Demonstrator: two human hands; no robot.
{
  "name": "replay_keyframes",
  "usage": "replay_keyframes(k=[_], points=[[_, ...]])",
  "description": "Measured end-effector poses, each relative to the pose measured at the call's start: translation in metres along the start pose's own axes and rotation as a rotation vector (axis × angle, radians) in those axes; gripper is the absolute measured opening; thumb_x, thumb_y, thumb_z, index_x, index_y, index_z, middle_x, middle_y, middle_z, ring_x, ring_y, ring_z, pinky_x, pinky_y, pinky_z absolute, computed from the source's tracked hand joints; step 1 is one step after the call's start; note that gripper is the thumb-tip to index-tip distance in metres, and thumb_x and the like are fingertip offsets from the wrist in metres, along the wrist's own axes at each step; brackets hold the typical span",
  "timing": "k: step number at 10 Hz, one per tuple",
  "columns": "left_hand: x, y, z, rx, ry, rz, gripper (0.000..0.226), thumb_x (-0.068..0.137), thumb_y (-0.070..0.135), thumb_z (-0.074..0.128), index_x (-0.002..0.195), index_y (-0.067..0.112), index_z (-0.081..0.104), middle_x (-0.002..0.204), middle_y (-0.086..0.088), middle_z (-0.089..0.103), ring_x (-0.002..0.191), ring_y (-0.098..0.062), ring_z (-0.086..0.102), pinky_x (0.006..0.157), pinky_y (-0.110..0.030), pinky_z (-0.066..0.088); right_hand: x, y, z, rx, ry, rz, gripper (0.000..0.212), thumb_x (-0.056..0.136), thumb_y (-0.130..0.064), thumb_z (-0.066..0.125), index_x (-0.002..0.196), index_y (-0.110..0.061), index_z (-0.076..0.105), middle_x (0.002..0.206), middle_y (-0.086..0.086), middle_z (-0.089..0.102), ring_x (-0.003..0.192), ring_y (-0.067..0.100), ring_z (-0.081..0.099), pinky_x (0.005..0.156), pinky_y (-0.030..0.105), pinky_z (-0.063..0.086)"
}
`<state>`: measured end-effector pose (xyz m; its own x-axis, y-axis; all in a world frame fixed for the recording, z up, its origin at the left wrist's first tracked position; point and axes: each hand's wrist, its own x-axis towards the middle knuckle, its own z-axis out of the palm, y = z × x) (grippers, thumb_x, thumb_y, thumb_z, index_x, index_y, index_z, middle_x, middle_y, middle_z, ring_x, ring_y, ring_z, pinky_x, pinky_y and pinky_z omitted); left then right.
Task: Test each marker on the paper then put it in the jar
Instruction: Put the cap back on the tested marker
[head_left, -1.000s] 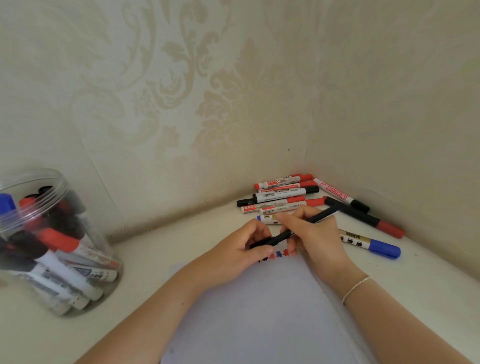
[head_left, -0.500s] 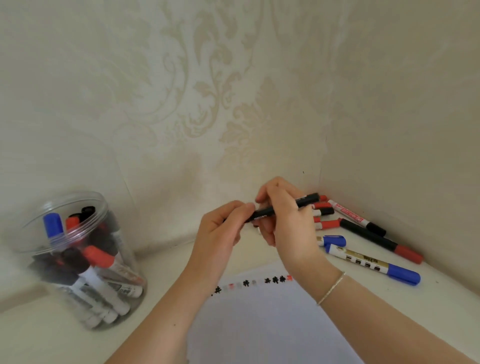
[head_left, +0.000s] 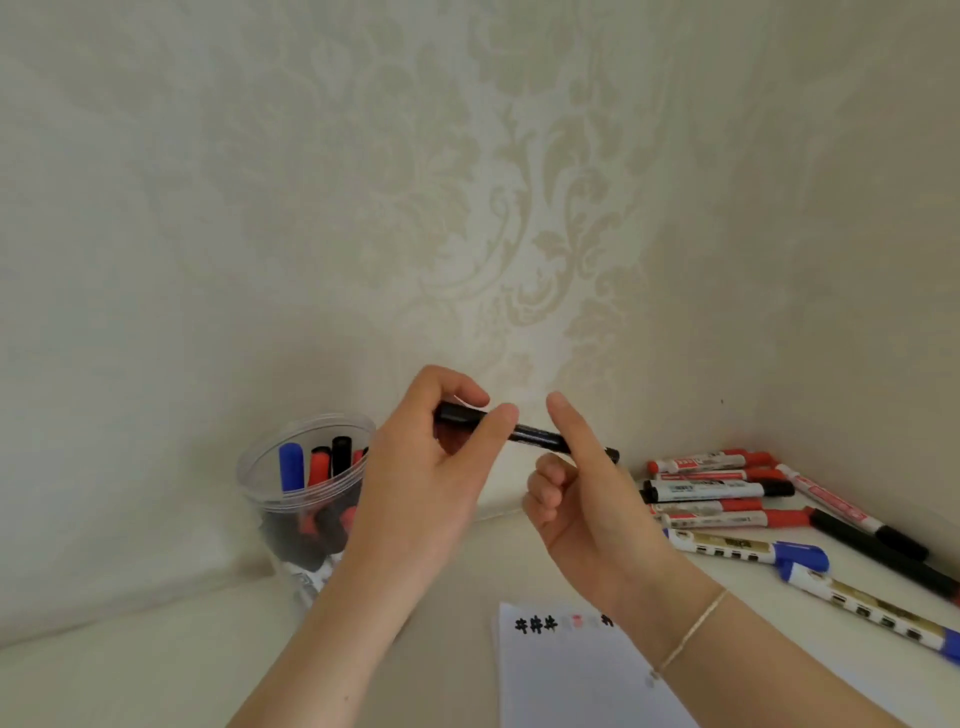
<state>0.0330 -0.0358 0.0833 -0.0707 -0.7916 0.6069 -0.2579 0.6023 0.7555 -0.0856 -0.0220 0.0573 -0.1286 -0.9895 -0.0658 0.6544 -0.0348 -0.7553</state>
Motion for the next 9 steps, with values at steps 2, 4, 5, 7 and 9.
replay_keyframes(k=[2,4,5,7,9], points=[[0.017,0.013,-0.055,0.165,0.488,0.276,0.021,0.09,0.015,0.054,0.084,0.028,0.04,0.063,0.015,0.05,0.052,-0.009,0.045,0.052,-0.022,0.037,0.028,-0.001,0.019,-0.548,0.107,-0.057,0.024,0.094,-0.032,0.053,0.093,-0.007,0.05,0.058,0.006,0.056,0.044,0.021,0.051,0.045,0.028,0.043],[0.042,0.003,-0.096,0.838,0.382,0.232,0.01,0.087,0.017,0.044,0.088,0.022,0.036,0.059,0.006,0.048,0.049,-0.011,0.043,0.047,-0.022,0.022,0.05,0.015,-0.042,-2.551,0.092,-0.149,0.035,0.091,-0.016,0.048,0.126,-0.016,0.043,0.125,0.007,0.046,0.115,0.025,0.049,0.089,0.033,0.041],[0.047,-0.006,-0.093,0.998,0.202,0.154,0.004,0.09,0.019,0.043,0.09,0.018,0.04,0.066,0.003,0.052,0.052,-0.019,0.045,0.047,-0.026,0.022,0.057,0.025,-0.057,-2.649,0.196,-0.045,0.039,0.091,-0.009,0.047,0.13,-0.014,0.045,0.131,0.009,0.049,0.119,0.031,0.052,0.098,0.041,0.042],[0.057,-0.012,-0.089,1.047,0.04,0.146,0.007,0.095,0.024,0.039,0.091,0.018,0.041,0.065,0.003,0.053,0.055,-0.017,0.05,0.05,-0.028,0.035,0.071,0.027,-0.078,-2.777,0.062,-0.181,0.037,0.092,-0.001,0.046,0.125,-0.016,0.054,0.125,0.004,0.058,0.113,0.024,0.059,0.092,0.036,0.047],[0.069,-0.007,-0.091,1.069,-0.125,0.13,0.01,0.096,0.029,0.038,0.092,0.02,0.043,0.067,0.002,0.057,0.062,-0.022,0.054,0.058,-0.032,0.041,0.074,0.02,-0.079,-2.762,-0.093,-0.159,0.037,0.094,0.0,0.041,0.127,-0.015,0.051,0.13,0.005,0.054,0.12,0.025,0.055,0.094,0.034,0.045]])
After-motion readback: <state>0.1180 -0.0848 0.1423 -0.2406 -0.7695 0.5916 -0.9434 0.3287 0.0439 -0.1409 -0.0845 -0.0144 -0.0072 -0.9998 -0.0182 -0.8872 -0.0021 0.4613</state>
